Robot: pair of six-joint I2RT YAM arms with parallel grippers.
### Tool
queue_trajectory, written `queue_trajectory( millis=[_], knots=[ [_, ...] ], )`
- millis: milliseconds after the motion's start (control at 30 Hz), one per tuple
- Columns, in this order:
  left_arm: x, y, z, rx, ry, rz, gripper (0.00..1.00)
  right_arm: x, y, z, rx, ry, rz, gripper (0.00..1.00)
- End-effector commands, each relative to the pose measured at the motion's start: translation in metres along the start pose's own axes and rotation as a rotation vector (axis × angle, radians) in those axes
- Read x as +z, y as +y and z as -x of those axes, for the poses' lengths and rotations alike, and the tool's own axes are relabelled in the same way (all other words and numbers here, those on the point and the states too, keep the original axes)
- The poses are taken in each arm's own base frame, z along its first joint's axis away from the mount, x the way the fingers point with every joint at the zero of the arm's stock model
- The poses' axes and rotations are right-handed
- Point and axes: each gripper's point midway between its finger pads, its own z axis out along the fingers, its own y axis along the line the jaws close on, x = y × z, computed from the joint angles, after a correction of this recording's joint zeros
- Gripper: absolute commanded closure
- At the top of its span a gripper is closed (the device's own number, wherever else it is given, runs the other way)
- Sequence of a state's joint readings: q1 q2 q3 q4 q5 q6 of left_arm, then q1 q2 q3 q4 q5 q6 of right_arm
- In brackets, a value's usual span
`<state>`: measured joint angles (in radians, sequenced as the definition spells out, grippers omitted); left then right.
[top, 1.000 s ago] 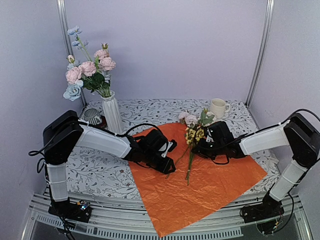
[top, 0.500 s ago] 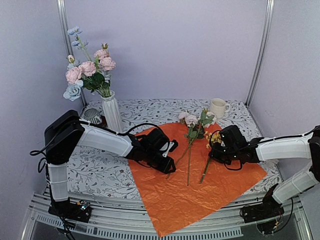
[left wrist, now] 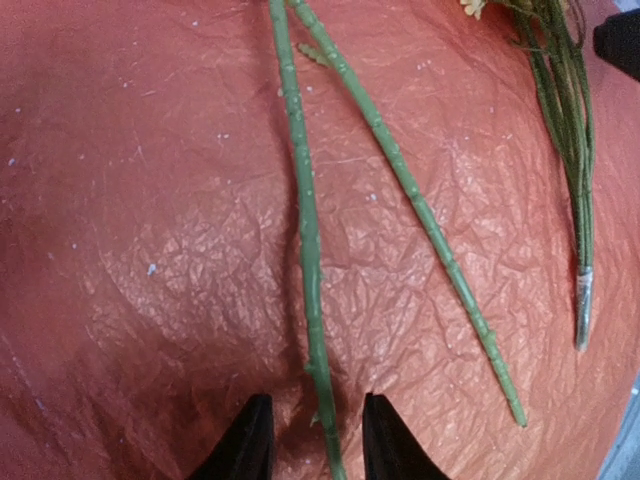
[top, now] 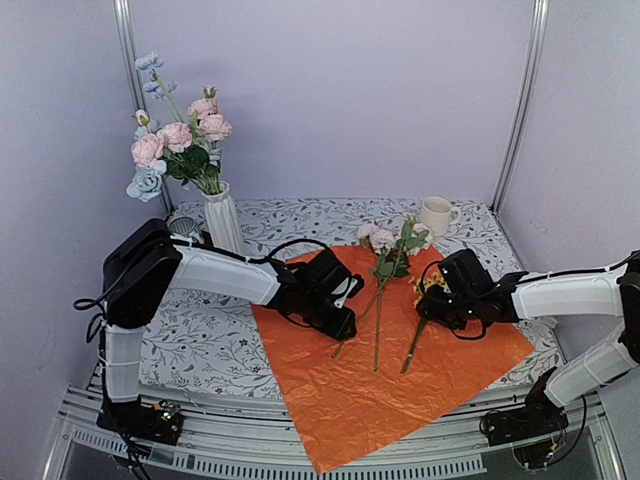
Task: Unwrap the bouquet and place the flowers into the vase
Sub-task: Pick up the fake flower from the flattened wrapping paper.
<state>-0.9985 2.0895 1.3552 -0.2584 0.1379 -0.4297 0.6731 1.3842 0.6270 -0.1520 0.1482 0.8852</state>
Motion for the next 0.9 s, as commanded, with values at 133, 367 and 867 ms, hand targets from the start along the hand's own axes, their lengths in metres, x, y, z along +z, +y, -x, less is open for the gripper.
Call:
queue_trajectory(
  millis=[133,367,867],
  knots=[
    [-0.059,-0.008,0.023,0.051,-0.174,0.059,0.61,-0.015,0.042,0.033,-0.041,-0.052,0.08,0.48],
    [-0.133,-0.002,0.03,0.048,-0.394,0.068,0.55,0.003,0.068,0.04,-0.046,-0.007,0.074,0.51],
    [-0.184,0.036,0.015,-0.037,-0.518,0.07,0.55,0.072,0.082,0.056,0.024,0.034,-0.062,0.63]
  ],
)
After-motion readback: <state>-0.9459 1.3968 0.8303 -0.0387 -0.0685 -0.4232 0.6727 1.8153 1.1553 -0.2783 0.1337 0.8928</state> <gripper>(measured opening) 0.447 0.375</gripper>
